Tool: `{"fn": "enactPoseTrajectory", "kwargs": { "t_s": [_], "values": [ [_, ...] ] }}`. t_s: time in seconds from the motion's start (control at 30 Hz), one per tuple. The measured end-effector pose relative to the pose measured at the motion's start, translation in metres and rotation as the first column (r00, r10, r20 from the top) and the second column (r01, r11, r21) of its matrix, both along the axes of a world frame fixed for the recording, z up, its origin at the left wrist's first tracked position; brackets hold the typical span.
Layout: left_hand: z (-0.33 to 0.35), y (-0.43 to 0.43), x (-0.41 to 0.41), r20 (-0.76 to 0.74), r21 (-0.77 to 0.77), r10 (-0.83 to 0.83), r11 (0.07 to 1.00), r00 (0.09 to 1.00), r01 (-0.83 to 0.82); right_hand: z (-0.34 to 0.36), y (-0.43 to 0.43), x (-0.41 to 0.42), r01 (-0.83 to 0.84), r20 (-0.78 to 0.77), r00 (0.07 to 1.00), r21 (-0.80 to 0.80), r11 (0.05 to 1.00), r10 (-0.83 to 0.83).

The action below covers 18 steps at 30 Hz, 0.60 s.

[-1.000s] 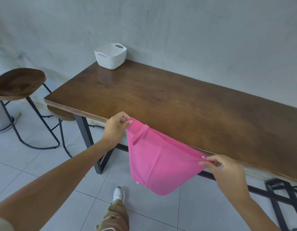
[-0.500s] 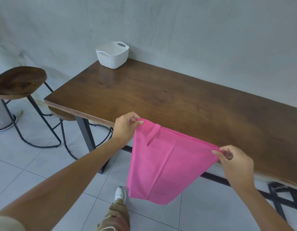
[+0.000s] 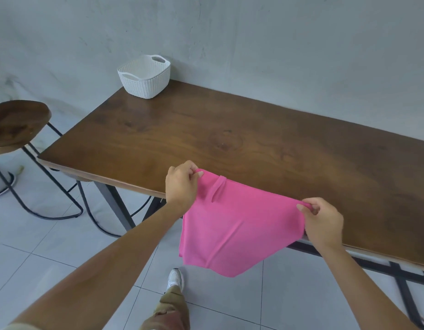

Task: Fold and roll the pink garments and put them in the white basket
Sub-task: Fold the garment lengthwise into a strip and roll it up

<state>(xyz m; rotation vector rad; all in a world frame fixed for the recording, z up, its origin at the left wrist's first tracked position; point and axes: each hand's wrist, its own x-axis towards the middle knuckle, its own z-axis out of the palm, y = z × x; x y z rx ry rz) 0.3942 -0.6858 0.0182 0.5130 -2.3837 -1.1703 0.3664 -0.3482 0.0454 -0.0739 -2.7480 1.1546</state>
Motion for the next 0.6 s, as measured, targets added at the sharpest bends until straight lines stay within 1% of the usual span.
{"fn": "enactPoseTrajectory", "kwargs": {
  "t_s": [0.1,0.23,0.4,0.5,0.6],
  "values": [
    [-0.011,-0.003,-0.012,0.085,-0.101,0.051,0.994,0.995,-0.043,-0.016,-0.002,-0.017,0.074,0.068,0.995,-0.06,0.995,-0.07],
    [-0.019,-0.012,-0.034,0.17,-0.202,0.052,0.979,0.984,-0.017,-0.027,-0.003,-0.04,0.05,0.074,0.996,-0.023,0.998,-0.048],
    [-0.022,-0.023,-0.073,0.184,-0.287,0.044,0.958,0.982,0.011,-0.036,-0.004,-0.085,0.005,0.04,0.999,0.054,0.999,-0.007],
    [-0.028,-0.028,-0.1,0.159,-0.429,0.018,0.902,0.987,0.052,-0.041,-0.009,-0.111,0.014,-0.016,1.0,0.068,0.998,-0.013],
    [-0.032,-0.033,-0.128,0.139,-0.511,0.028,0.858,0.99,0.047,-0.041,-0.018,-0.137,0.038,-0.035,0.999,0.094,0.995,-0.035]
  ]
}}
